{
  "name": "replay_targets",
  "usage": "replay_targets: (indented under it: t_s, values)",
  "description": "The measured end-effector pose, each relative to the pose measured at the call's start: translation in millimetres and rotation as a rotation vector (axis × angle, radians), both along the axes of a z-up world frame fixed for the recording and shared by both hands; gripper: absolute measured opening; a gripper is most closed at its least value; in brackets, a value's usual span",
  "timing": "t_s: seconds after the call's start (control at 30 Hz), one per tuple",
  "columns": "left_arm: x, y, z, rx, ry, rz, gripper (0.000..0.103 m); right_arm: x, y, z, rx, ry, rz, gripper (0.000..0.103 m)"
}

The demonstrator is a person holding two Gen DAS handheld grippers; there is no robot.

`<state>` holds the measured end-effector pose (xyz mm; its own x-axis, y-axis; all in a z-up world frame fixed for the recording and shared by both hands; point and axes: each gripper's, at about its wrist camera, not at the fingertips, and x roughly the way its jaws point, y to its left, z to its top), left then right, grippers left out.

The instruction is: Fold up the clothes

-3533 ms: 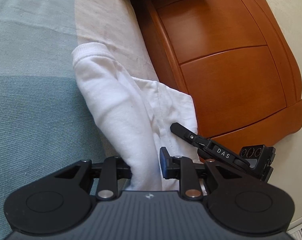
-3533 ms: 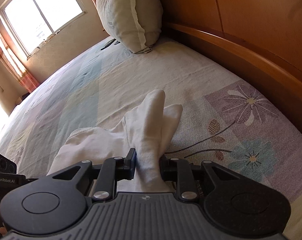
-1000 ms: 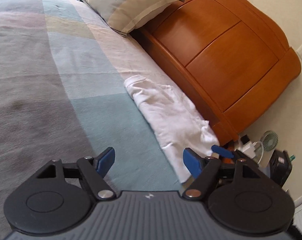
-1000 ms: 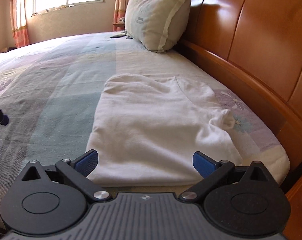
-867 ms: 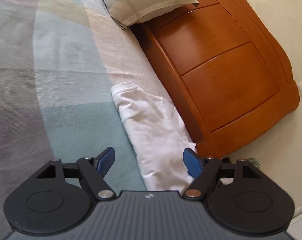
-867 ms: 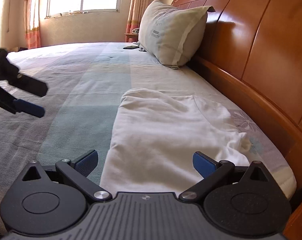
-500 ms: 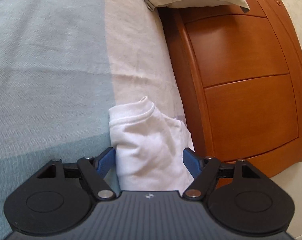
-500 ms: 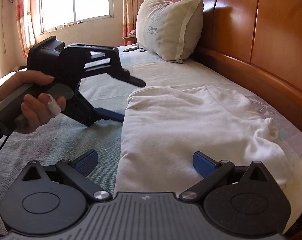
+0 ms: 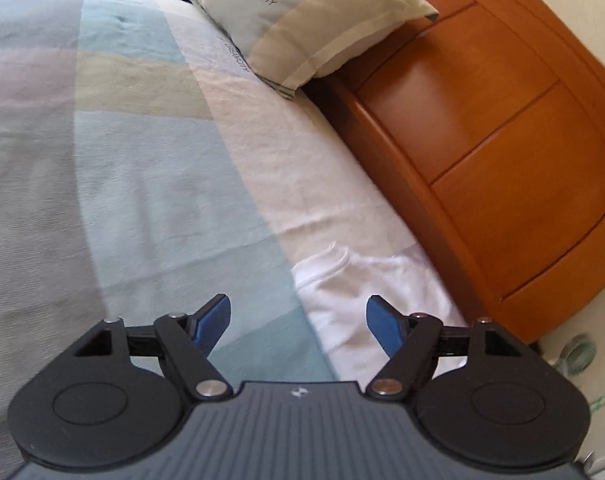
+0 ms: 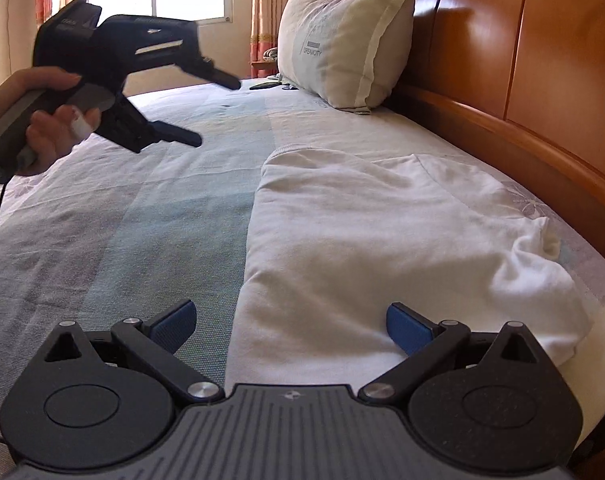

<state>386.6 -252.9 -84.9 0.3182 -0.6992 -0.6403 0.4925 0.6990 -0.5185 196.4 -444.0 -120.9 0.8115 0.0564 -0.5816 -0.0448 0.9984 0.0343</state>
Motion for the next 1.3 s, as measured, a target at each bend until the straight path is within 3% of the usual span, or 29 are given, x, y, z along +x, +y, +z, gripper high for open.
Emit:
replay_targets:
  t_s: [0.17,0.3,0.5,0.63,0.7,0.83,1.0,1.17,1.3]
  values:
    - [-81.3,29.8,-8.7,0.281,-0.167,-0.077,0.084,-16.2,1.4,7.2,-0.02,0.008,-0.01,0.103]
    - [-134.4,45.5,-12.1,0.408,-0.282,-0.051,0.091,-28.9,-7.2,6.2,-0.033,0.039,-0.039,0.103]
    - [-172.2,63.0,-8.2,0.388,-0.345,-0.001,0.092,-15.7,-43.3,30.3,-0.114,-0.08,-0.118,0.103]
    - [-187.6,72.5,-4.5,0.395,-0.366,0.033,0.092,8.8,-82.9,6.3,-0.1,0.06,-0.205,0.102]
    - [-195.4,76.7,-4.0,0.417,-0.407,0.036,0.095,-0.7,-93.8,7.6,-0.047,0.051,-0.218,0.102]
    - [-202.0,76.5,-0.2,0.443,-0.46,0.045,0.098,-14.1,-76.3,33.0,-0.028,-0.032,-0.191,0.103]
    - [-206.0,75.4,3.8,0.409,-0.452,0.066,0.098,17.4,-48.8,49.9,-0.034,-0.077,-0.097,0.103]
    - [-212.3,74.6,2.0,0.411,-0.449,0.041,0.098,63.6,-45.7,18.2,-0.043,0.062,-0.101,0.103]
    - [-212.6,70.3,-3.0,0.4,-0.433,0.015,0.098,61.9,-43.4,10.5,-0.062,0.069,-0.102,0.103]
